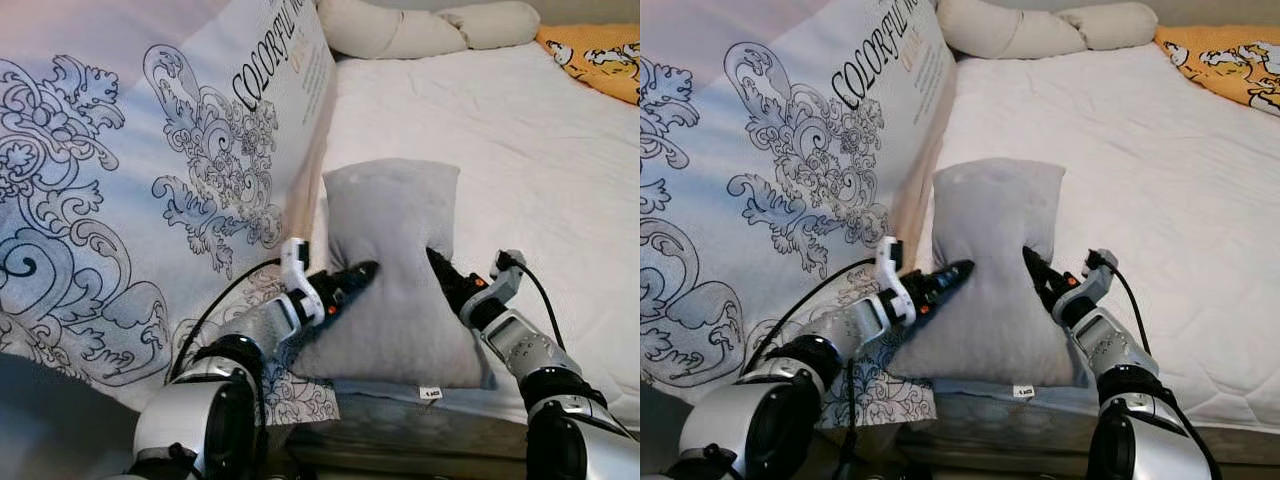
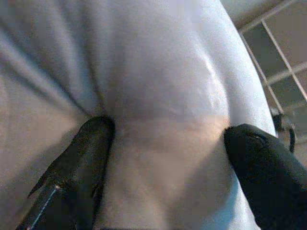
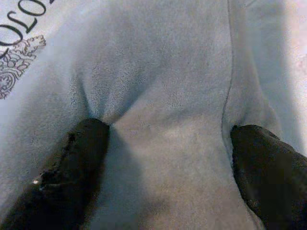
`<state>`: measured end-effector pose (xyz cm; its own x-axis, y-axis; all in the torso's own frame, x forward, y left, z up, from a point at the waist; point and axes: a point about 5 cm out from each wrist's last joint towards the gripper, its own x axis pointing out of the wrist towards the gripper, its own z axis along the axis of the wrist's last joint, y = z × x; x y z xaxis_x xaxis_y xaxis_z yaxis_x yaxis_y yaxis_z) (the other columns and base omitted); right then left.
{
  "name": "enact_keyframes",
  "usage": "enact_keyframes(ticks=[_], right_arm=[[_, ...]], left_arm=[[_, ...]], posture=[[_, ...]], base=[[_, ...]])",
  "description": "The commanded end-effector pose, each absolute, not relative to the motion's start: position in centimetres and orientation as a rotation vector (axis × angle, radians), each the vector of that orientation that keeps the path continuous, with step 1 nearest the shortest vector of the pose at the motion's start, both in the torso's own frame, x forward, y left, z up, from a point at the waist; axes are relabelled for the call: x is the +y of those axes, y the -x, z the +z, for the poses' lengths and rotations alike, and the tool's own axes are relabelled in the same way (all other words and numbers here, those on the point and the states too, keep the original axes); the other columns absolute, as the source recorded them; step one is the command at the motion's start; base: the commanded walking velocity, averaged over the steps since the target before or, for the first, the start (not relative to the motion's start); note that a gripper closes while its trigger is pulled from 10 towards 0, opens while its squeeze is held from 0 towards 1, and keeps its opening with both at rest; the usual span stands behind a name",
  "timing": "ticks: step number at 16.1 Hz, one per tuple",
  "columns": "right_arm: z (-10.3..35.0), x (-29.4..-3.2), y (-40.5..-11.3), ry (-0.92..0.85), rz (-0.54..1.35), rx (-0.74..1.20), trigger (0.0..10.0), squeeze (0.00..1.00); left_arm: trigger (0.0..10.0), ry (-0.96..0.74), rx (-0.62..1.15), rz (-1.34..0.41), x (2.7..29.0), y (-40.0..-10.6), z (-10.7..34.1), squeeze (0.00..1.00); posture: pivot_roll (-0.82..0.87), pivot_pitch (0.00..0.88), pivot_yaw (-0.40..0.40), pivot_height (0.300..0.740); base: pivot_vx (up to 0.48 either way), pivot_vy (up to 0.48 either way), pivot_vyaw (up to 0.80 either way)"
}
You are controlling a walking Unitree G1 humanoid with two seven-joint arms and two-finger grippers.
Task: Clean up the room
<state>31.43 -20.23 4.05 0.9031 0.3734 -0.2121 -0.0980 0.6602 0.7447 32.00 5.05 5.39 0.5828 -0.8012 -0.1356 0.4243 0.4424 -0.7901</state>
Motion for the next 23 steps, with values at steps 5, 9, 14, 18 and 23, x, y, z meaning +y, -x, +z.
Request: enact_keyframes(ticks=[5, 9, 14, 18, 23], right_arm=[[3.3, -18.1, -31.2, -0.681, 0.319, 0.446, 10.0, 0.0], [3.5, -17.6, -31.3, -0.686, 0.348, 0.424, 10.0, 0.0], [4.2, -18.7, -31.2, -0.718, 0.336, 0.35, 10.0, 0.0], [5.1, -19.8, -30.7, -0.71, 0.363, 0.268, 10.0, 0.0], [6.2, -21.8, -29.3, -0.65, 0.396, 0.216, 10.0, 0.0]], left_arm=[[0.0, 0.636, 0.625, -0.874, 3.9, -30.9, 4.4, 0.0], [0.0, 0.654, 0.621, -0.87, 4.0, -31.3, 4.8, 0.0], [0.0, 0.569, 0.653, -0.938, 3.3, -31.0, 4.9, 0.0], [0.0, 0.456, 0.612, -0.935, 3.3, -31.6, 5.4, 0.0], [0.0, 0.324, 0.48, -0.853, 4.2, -33.8, 7.5, 0.0]], posture=[[-0.1, 0.0, 0.169, 0.74], [-0.09, 0.0, 0.173, 0.74], [-0.1, 0.0, 0.195, 0.74], [-0.11, 0.0, 0.217, 0.74], [-0.12, 0.0, 0.222, 0.74]], base=[[0.0, 0.0, 0.0], [0.0, 0.0, 0.0], [0.0, 0.0, 0.0], [0.0, 0.0, 0.0], [0.0, 0.0, 0.0]])
